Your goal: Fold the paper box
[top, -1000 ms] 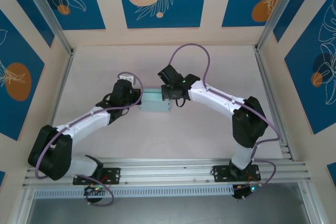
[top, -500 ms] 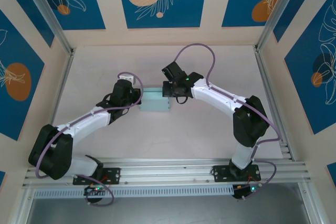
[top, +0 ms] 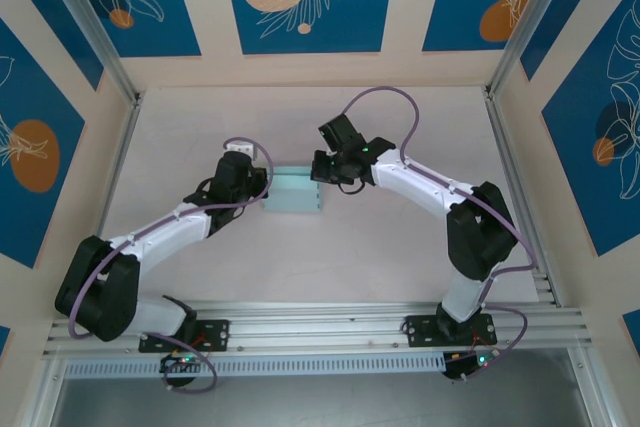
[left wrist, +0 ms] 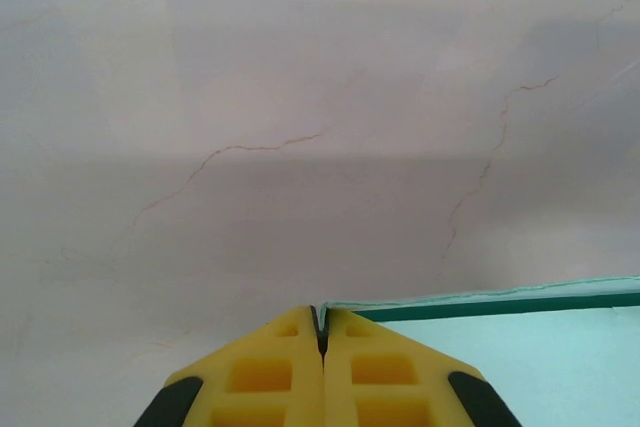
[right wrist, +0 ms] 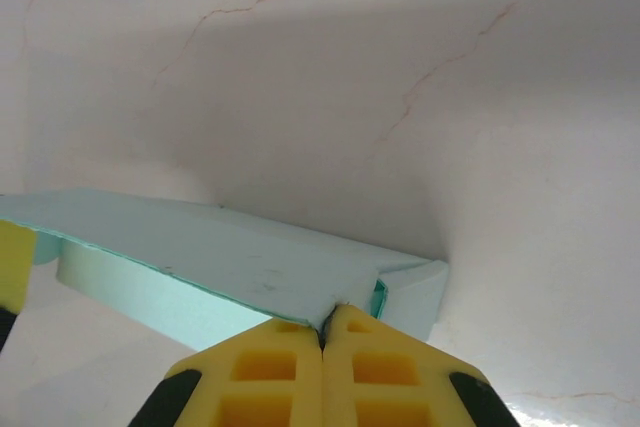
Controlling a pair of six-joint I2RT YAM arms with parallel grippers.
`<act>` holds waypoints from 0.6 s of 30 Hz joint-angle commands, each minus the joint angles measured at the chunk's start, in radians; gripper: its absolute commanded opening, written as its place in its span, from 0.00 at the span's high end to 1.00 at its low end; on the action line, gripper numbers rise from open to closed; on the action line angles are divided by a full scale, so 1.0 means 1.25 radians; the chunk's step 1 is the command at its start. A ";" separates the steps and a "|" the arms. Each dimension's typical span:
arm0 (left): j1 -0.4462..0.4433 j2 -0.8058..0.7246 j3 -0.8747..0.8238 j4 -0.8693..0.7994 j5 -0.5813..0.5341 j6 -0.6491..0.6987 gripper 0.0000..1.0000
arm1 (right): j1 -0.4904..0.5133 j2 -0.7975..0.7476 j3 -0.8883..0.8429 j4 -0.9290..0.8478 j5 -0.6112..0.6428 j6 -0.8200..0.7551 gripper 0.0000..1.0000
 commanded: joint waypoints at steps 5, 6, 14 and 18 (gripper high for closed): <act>-0.033 0.024 -0.012 -0.010 0.142 0.015 1.00 | 0.019 -0.047 0.006 0.172 -0.202 0.026 0.95; -0.033 0.023 -0.011 -0.010 0.142 0.015 1.00 | 0.021 -0.046 0.011 0.158 -0.186 0.016 0.95; -0.033 0.013 -0.010 -0.013 0.138 0.015 1.00 | 0.032 -0.024 0.035 0.007 -0.048 -0.050 0.95; -0.033 0.010 -0.011 -0.014 0.130 0.017 1.00 | 0.039 -0.019 0.009 0.001 -0.015 -0.059 0.95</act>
